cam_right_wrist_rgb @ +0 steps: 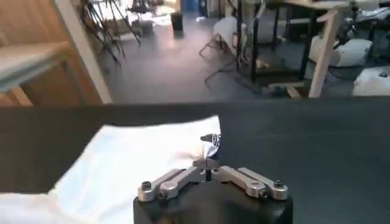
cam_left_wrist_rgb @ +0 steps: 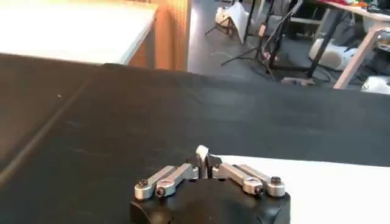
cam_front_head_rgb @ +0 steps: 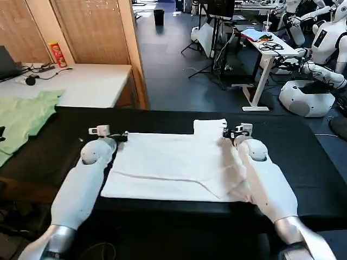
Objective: Fold and organize the clothes.
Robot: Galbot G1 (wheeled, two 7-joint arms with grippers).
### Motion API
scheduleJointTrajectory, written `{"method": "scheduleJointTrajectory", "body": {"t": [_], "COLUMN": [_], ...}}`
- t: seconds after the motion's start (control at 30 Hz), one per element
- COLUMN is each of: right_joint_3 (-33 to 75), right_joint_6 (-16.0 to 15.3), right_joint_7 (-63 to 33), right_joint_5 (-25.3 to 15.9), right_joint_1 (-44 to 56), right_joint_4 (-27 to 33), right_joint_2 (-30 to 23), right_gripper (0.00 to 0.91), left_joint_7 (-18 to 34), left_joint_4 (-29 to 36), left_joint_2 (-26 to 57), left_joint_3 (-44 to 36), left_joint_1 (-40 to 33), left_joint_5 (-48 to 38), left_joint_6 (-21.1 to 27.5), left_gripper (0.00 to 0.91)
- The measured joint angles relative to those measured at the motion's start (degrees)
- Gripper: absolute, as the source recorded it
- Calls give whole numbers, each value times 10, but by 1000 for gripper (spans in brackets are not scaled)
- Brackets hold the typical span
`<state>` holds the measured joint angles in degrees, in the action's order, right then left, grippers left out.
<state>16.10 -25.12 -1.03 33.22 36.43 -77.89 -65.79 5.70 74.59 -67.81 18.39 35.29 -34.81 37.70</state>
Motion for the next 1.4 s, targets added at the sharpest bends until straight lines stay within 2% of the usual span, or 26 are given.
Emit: {"method": "scheduleJointTrajectory", "body": {"t": [0.23, 0.5, 0.67, 1.03, 1.4], "right_joint_3": [29, 55, 68, 88, 92], "right_joint_6": [-25, -76, -94, -111, -115], "right_joint_7": [-11, -42, -50, -65, -72], "right_joint_5": [26, 31, 30, 28, 23], "right_joint_1": [88, 178, 238, 346, 379], "right_joint_4": [-130, -242, -295, -365, -375], "right_joint_2": [60, 110, 121, 125, 120], "right_gripper": [49, 49, 59, 49, 49], "left_joint_7": [11, 9, 7, -6, -7], "left_joint_4": [122, 245, 308, 385, 392], "left_joint_2": [42, 98, 124, 136, 131], "left_joint_3": [23, 53, 73, 120, 140], "left_joint_1": [67, 169, 229, 330, 392], "left_joint_5": [-37, -53, -52, -24, -10], "left_joint_6": [14, 18, 18, 15, 13], "left_gripper": [166, 166, 166, 166, 166]}}
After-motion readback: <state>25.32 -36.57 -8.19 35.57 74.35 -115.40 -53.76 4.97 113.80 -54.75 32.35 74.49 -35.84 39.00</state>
